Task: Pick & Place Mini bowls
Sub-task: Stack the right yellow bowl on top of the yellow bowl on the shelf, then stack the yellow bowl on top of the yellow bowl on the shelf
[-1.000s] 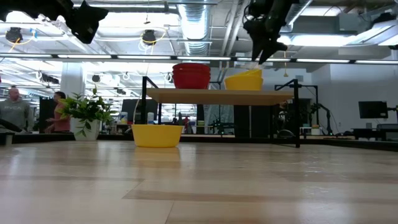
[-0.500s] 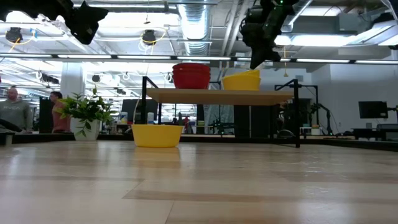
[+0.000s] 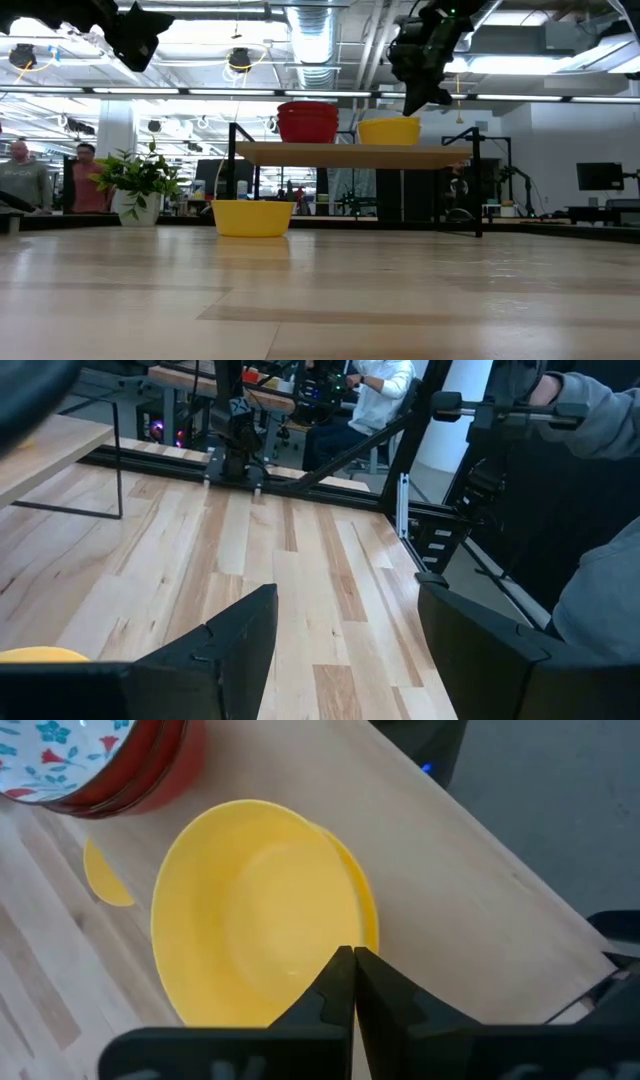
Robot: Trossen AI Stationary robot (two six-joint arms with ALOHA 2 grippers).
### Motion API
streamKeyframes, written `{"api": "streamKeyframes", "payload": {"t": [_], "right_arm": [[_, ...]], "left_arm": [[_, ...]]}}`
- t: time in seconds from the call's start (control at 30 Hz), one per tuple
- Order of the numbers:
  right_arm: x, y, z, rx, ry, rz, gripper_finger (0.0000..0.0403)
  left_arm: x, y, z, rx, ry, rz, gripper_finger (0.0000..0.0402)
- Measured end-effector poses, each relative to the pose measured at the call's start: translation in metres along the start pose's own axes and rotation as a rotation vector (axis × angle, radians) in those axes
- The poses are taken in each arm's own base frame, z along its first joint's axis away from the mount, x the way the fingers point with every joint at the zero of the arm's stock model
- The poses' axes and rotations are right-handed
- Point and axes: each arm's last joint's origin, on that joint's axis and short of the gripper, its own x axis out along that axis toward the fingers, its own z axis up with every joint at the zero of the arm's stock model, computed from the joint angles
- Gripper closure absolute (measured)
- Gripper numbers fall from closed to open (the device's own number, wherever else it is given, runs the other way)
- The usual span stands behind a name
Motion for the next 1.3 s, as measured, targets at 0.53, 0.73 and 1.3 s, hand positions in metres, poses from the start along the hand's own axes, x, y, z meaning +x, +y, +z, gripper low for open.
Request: {"api": "streamKeyframes", "payload": {"t": [0.53, 0.73, 1.3], "right_arm": [[0.024, -0.007, -0.007, 0.011, 0.031, 0.028, 0.0403], [0.027, -0.009, -0.005, 0.013, 0.004, 0.086, 0.0403], [0.017, 0.105, -0.017, -0.433, 0.091, 0.32, 0.0403]], "left_arm": [[0.0, 0.0, 0.001, -0.001, -0.008, -0.002, 0.016], [0.0, 0.0, 0.001, -0.005, -0.015, -0.003, 0.016], [0.0, -0.001, 0.002, -0.032, -0.024, -0.006, 0.016]]}}
